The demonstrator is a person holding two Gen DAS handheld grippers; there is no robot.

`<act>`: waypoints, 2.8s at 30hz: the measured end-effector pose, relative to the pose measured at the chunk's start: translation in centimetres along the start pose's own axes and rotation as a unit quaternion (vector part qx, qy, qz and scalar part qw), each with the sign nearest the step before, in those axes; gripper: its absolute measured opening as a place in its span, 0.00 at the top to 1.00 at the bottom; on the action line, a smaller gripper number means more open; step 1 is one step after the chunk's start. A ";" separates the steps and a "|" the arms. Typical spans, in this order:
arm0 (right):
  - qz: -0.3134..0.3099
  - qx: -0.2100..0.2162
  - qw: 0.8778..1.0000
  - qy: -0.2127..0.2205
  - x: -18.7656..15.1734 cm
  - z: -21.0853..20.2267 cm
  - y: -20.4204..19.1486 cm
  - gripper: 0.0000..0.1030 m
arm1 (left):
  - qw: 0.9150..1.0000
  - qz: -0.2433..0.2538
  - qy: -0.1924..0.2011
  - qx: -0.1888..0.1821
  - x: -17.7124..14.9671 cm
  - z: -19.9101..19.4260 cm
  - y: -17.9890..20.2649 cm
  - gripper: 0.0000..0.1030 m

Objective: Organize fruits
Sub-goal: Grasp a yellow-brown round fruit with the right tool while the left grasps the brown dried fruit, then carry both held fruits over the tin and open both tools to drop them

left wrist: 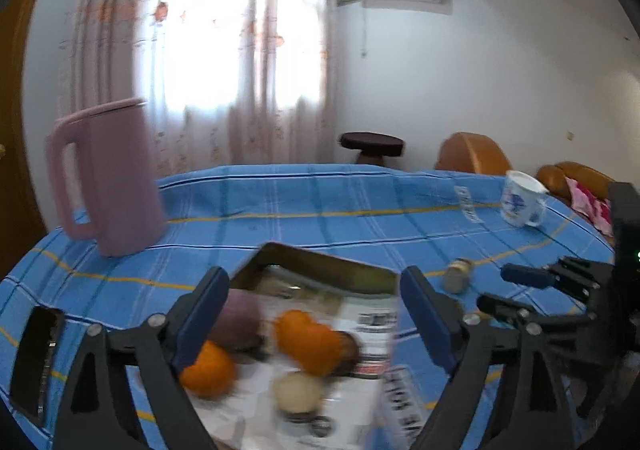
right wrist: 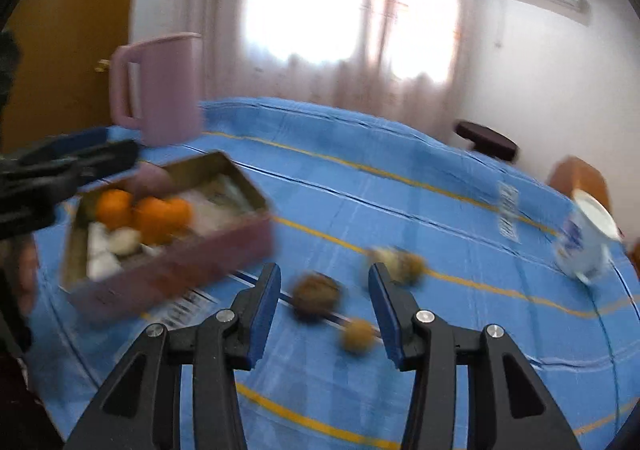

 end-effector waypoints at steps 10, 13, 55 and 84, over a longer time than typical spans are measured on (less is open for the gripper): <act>0.024 0.044 0.996 -0.076 -1.6 3.1 0.9 0.54 | 0.998 0.049 -0.036 -0.032 -1.2 2.2 6.0 0.11; 0.041 0.059 0.993 -0.097 -2.2 3.7 1.1 0.71 | 0.997 0.056 -0.046 -0.034 -1.5 2.9 6.7 0.11; 0.082 0.014 0.996 0.007 -1.4 -0.6 6.4 0.71 | 0.974 0.091 -0.174 -0.115 -3.5 9.8 13.3 0.61; 0.061 0.010 0.995 0.081 -0.6 -3.2 5.7 0.71 | 0.993 0.072 -0.051 -0.082 -0.8 6.0 12.3 0.61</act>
Point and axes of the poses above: each gripper's, at about its wrist camera, not at the fingertips, and z roughly the way its jaws point, y to its right, x to its top, the point moved 7 cm from there along z, roughly the way its jaws point, and after that the axes turned 3 degrees about z, right-handed, at the moved point
